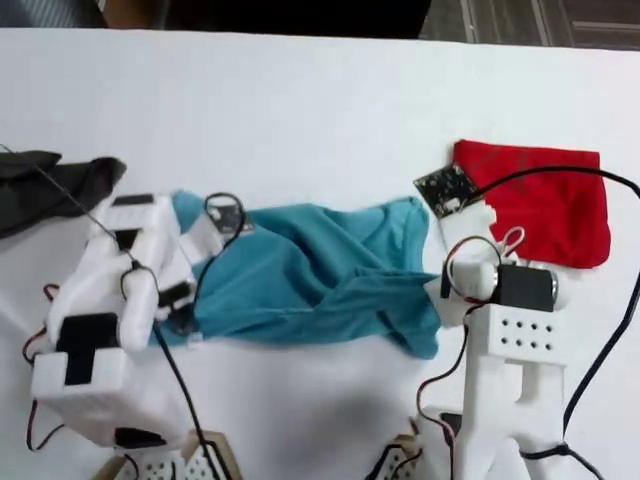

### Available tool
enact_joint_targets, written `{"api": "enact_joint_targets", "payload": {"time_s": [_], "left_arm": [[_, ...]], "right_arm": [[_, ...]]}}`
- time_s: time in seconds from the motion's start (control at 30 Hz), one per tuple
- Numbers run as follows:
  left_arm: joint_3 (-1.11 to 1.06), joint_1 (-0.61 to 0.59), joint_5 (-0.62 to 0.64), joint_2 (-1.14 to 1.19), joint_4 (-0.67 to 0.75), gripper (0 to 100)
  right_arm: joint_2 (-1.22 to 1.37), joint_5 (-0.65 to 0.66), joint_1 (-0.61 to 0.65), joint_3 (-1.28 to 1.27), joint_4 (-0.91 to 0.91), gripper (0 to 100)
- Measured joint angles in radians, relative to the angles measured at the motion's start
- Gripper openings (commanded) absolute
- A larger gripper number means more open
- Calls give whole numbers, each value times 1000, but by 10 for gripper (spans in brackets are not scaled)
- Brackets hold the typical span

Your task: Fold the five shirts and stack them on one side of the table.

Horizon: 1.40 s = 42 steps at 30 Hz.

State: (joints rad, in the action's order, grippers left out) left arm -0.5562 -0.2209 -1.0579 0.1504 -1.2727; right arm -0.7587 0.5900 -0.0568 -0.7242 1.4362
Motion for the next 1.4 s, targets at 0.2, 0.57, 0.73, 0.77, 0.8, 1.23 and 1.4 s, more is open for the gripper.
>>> {"api": "enact_joint_targets", "payload": {"time_s": [0.2, 0.57, 0.73, 0.77, 0.8, 1.23, 1.4], "left_arm": [[-103, -26, 0, -144, 8, 195], [-252, -35, -92, -269, 144, 196], [-236, -34, -101, -269, 161, 191], [-236, -34, -117, -269, 161, 190], [-236, -34, -137, -269, 161, 175], [-253, -35, -176, -270, 166, 235], [-253, -37, -176, -270, 167, 117]], "right_arm": [[0, 0, 0, 0, 46, 22], [0, 0, 0, 2, 126, 22], [0, 0, 0, 2, 127, 22], [0, 0, 0, 2, 127, 22], [0, 0, 0, 2, 127, 22], [0, 0, 0, 2, 127, 22], [0, 0, 0, 2, 127, 22]]}}
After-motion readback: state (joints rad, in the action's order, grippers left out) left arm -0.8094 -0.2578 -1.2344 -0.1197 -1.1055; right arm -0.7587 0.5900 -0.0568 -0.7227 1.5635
